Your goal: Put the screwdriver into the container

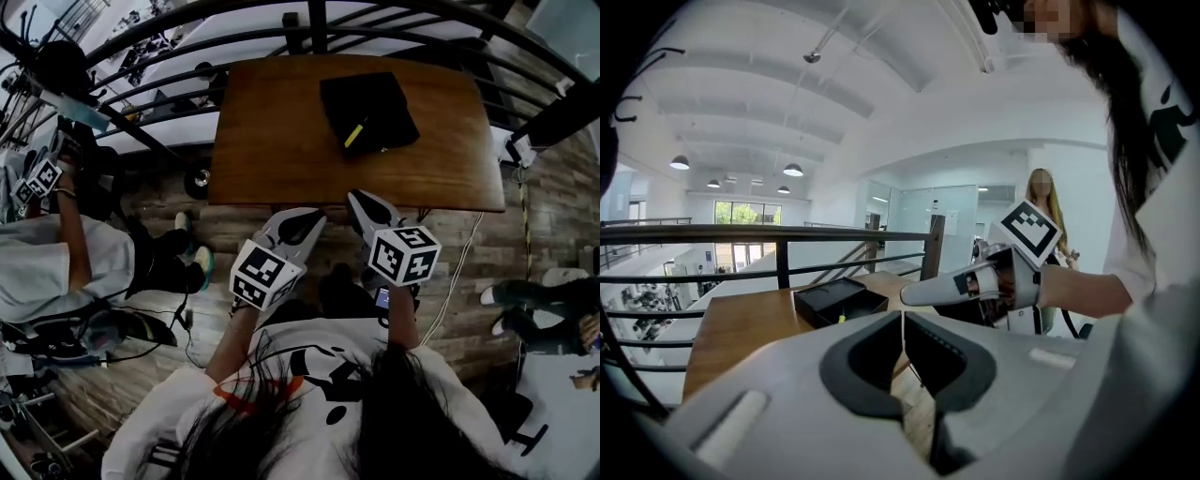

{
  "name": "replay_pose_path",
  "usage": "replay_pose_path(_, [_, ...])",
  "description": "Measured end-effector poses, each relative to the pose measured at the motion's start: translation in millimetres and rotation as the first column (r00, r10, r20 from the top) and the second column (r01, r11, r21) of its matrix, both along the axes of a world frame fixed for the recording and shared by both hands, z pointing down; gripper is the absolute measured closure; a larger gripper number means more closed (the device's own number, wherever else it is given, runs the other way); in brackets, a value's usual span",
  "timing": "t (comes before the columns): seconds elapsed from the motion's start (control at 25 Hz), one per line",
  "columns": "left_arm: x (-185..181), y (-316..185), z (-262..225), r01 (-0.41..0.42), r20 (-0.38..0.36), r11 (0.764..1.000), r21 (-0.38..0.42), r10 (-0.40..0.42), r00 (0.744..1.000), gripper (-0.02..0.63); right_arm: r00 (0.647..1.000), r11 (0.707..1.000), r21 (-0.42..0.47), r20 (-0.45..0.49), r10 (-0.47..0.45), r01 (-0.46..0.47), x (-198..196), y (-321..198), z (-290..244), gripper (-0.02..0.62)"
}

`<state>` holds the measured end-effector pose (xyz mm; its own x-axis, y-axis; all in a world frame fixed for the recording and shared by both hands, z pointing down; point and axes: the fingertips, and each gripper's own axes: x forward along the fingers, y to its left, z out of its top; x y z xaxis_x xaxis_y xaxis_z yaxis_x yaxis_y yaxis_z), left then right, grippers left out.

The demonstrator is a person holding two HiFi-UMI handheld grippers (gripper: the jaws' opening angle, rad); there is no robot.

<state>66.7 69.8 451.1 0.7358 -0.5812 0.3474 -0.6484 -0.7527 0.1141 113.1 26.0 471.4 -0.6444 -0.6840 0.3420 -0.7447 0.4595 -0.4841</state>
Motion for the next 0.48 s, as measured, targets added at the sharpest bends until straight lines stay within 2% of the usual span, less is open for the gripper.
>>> replay_pose_path(0.16, [-26.4, 3.1, -20.4, -0.002, 0.021, 1.0, 0.013, 0.002, 1.0, 0.606, 1.0, 1.0, -0.003, 0.006, 0.02, -0.02, -17.7, 7.8, -14.8, 0.571])
replay_pose_path(0.32, [-70.1, 1.7, -31.9, -0.016, 0.013, 1.0, 0.014, 0.016, 1.0, 0.606, 0.999, 0.999, 0.0, -0.004, 0.038, -0.038, -57.6, 9.5, -26.8, 0.571])
replay_pose_path(0.48, [-90.6, 26.5, -41.2, -0.023, -0.005, 1.0, 0.004, 0.023, 1.0, 0.606, 0.999, 0.999, -0.009, -0.018, 0.042, -0.042, -79.0, 36.9, -35.9, 0.571])
